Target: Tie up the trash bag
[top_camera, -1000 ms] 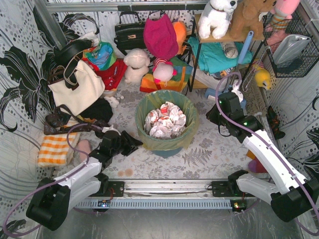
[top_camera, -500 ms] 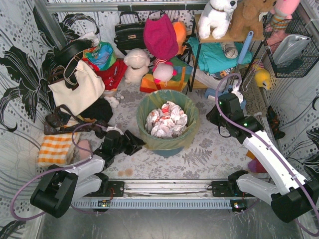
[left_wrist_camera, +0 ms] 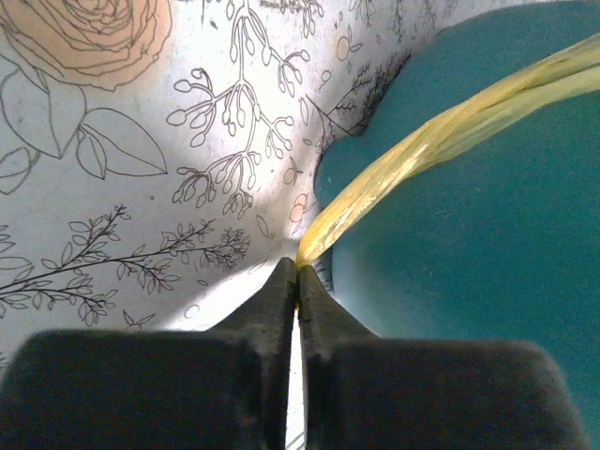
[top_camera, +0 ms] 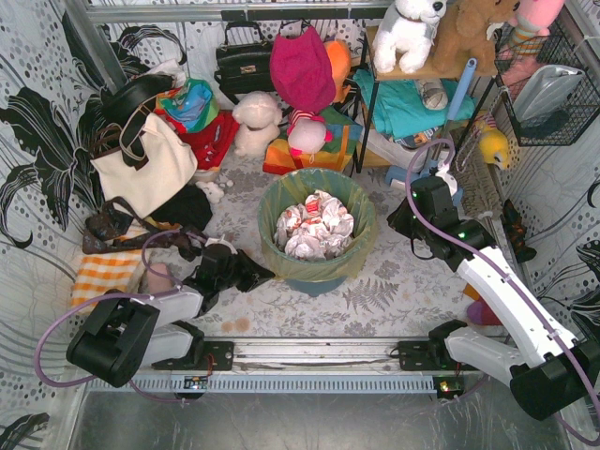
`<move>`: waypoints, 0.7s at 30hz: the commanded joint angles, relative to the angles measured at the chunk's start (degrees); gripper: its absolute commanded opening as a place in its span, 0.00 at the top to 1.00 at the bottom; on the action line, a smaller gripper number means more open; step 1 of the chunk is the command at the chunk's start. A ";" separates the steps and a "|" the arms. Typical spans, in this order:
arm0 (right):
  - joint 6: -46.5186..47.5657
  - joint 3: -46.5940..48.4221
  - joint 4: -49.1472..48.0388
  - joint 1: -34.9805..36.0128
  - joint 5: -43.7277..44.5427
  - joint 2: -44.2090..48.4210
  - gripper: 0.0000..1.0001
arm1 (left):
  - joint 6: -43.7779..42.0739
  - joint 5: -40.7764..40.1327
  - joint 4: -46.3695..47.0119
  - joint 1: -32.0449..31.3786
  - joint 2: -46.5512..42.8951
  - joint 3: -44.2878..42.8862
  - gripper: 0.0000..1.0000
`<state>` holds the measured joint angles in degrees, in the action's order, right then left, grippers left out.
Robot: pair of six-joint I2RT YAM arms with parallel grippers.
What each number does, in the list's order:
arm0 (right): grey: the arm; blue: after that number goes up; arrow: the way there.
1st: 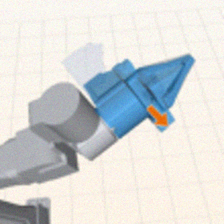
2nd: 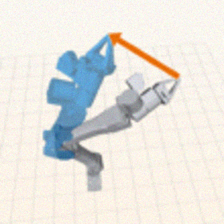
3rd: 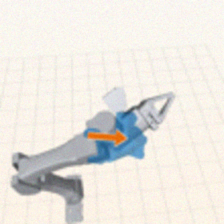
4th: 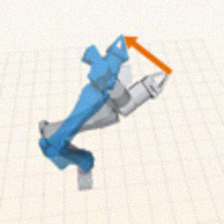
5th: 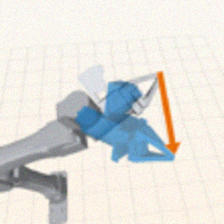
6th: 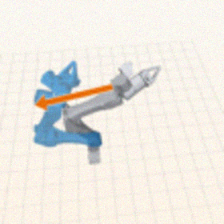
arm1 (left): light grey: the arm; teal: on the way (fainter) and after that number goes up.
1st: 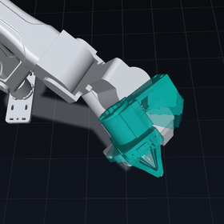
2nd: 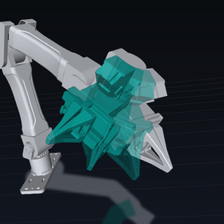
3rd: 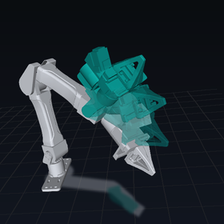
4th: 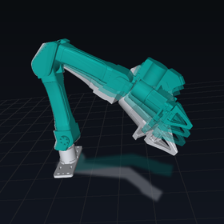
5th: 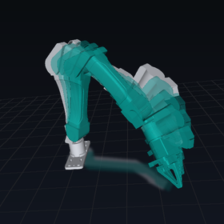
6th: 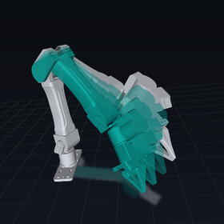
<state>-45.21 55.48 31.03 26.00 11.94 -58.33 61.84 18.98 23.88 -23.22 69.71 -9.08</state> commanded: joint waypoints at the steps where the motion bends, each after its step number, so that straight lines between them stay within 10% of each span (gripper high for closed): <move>1: -0.42 -0.16 -0.61 -0.26 -0.26 0.46 0.79 | -3.25 -4.14 -3.31 -0.19 -1.45 -2.47 0.94; 12: -0.62 -0.47 -2.03 -0.25 -1.21 -0.11 0.79 | -2.17 -26.23 -40.67 -0.41 -19.47 -7.88 1.00; 21: -0.50 -0.29 -2.80 -0.26 -1.86 -1.02 0.79 | 0.08 -26.83 -44.24 -1.78 -24.23 -7.56 1.00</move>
<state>-45.19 55.46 30.30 26.00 10.61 -59.20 61.84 -4.95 -17.23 -24.43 45.45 -15.97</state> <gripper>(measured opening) 0.209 0.008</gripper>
